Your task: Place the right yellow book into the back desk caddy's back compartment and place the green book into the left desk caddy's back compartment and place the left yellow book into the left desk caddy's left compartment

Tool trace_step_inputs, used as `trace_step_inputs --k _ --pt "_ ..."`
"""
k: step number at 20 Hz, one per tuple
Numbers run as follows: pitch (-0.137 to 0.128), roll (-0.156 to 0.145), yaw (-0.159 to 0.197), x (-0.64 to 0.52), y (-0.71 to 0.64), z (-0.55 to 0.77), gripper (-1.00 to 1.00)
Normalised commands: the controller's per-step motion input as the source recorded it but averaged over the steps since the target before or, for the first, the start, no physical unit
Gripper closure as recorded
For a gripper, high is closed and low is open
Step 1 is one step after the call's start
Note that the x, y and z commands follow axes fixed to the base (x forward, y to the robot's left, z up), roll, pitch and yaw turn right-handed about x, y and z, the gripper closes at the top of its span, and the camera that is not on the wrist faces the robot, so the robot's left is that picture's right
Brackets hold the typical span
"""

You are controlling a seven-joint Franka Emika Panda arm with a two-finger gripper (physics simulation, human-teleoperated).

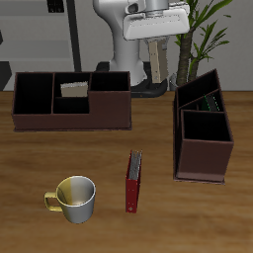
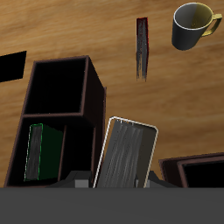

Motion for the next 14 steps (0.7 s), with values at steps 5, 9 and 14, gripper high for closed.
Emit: trace_step_inputs --k 5,9,14 --pt "-0.008 0.065 0.054 -0.37 0.46 0.01 1.0" --pt "0.003 0.019 0.013 -0.25 0.2 -0.08 1.0" --pt "0.01 -0.019 0.007 -0.27 0.23 -0.07 1.0"
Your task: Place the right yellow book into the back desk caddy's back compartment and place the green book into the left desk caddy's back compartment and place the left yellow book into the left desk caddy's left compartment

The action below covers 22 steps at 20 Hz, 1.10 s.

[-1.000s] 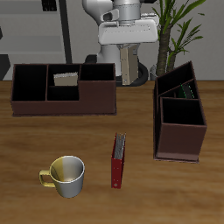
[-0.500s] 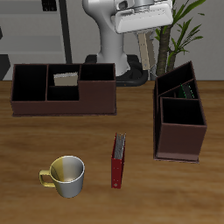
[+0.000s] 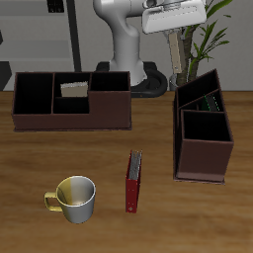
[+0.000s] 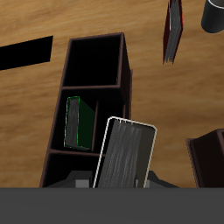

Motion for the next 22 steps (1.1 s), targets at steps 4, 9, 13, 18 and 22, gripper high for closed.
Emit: trace_step_inputs --k 4,9,13,18,22 --pt "0.04 -0.005 -0.001 -0.21 0.35 -0.13 1.0" --pt "0.031 -0.004 0.012 -0.26 0.43 -0.15 1.0" --pt "-0.044 0.032 0.038 -0.15 0.39 -0.06 1.0" --pt "0.015 0.033 0.006 0.02 0.24 -0.07 1.0" --pt "0.022 0.033 -0.003 0.06 0.26 -0.16 1.0"
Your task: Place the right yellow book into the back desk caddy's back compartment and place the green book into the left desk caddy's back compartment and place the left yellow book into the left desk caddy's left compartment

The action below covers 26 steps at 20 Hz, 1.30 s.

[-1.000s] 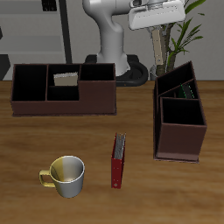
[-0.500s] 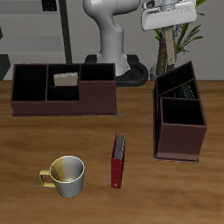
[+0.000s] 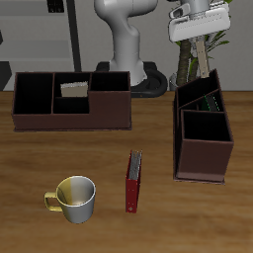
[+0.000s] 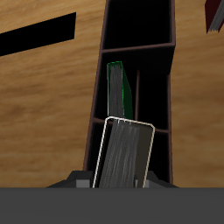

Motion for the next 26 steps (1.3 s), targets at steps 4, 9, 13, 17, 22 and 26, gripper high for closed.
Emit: trace_step_inputs --k 4,9,13,17,22,26 --pt "0.037 0.013 0.001 0.06 0.11 -0.17 1.0" --pt "0.03 0.006 0.004 0.07 0.0 -0.17 1.0" --pt "0.039 -0.005 0.011 0.1 -0.07 -0.26 1.0" --pt "0.057 0.02 0.003 0.04 0.0 -0.31 1.0" --pt "0.038 0.02 0.018 0.0 -0.04 -0.27 1.0" --pt "0.093 0.033 -0.003 0.05 -0.06 -0.36 1.0"
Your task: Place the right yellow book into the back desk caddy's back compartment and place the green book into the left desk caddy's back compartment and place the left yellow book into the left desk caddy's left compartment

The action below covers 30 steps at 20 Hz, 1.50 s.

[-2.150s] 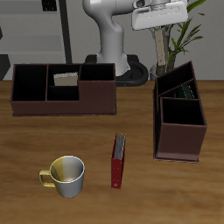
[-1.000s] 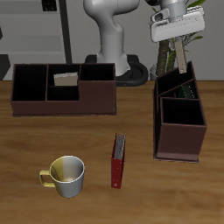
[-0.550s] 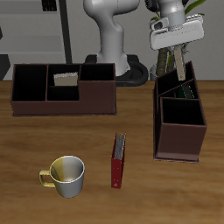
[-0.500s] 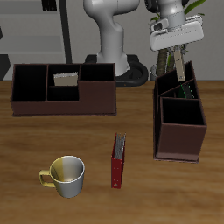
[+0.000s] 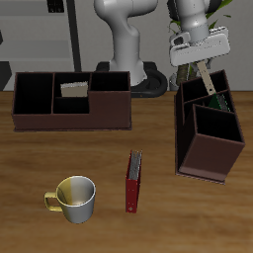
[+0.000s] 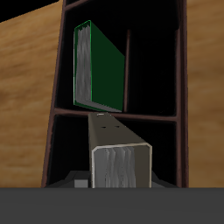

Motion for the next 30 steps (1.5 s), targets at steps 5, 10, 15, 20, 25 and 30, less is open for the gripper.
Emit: trace_step_inputs --k 5,10,15,20,25,30 --pt "0.107 0.069 -0.047 0.02 0.03 -0.24 -1.0" --pt "-0.053 0.026 0.025 -0.12 0.05 0.14 -1.0" --pt "0.003 0.046 -0.007 -0.18 -0.03 0.16 -1.0" --pt "-0.039 0.009 -0.042 -0.12 -0.15 0.37 -1.0" --pt "-0.094 -0.03 -0.064 -0.03 -0.34 0.46 -1.0" --pt "0.002 -0.056 -0.012 0.1 -0.43 0.01 -1.0"
